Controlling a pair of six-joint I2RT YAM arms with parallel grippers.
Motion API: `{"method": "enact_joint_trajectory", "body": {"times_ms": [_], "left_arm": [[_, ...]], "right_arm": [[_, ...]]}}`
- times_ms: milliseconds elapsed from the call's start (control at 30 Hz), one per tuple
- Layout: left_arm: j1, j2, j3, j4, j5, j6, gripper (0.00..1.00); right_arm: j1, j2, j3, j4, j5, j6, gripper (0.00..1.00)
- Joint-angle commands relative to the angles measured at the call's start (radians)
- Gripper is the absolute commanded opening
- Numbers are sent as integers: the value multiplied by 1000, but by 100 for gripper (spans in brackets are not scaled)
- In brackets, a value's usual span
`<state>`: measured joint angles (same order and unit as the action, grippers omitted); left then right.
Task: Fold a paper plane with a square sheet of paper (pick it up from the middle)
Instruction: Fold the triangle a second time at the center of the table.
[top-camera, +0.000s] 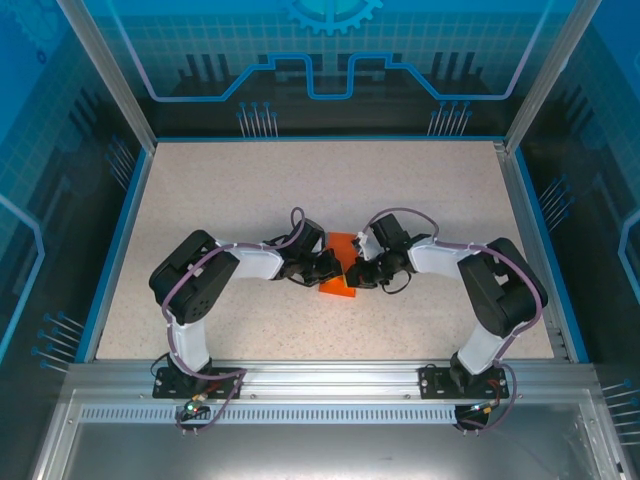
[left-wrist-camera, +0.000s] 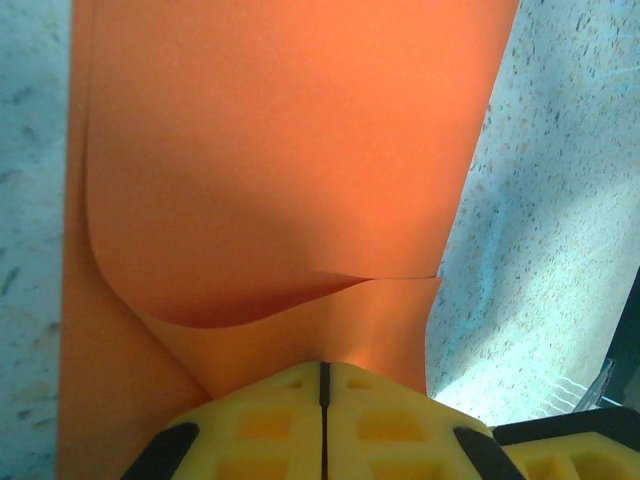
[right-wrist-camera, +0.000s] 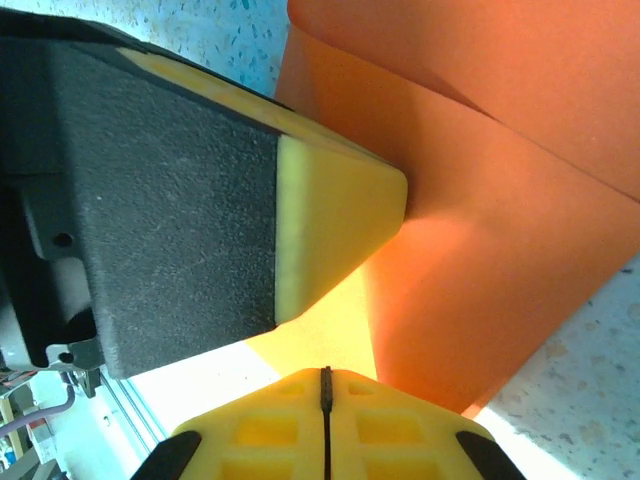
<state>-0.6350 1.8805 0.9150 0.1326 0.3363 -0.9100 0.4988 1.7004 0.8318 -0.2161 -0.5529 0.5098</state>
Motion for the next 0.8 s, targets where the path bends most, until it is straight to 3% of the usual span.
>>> {"method": "enact_joint_trajectory", "body": {"times_ms": [0,767], "left_arm": [[-7,25,-11,-62,-22,27,7],[-7,31,-14,-62,-24,29,7]], "right_arm": [[13,21,-9,29,-7,43,7],[-4,60,-26,-50,56,17,7]]}}
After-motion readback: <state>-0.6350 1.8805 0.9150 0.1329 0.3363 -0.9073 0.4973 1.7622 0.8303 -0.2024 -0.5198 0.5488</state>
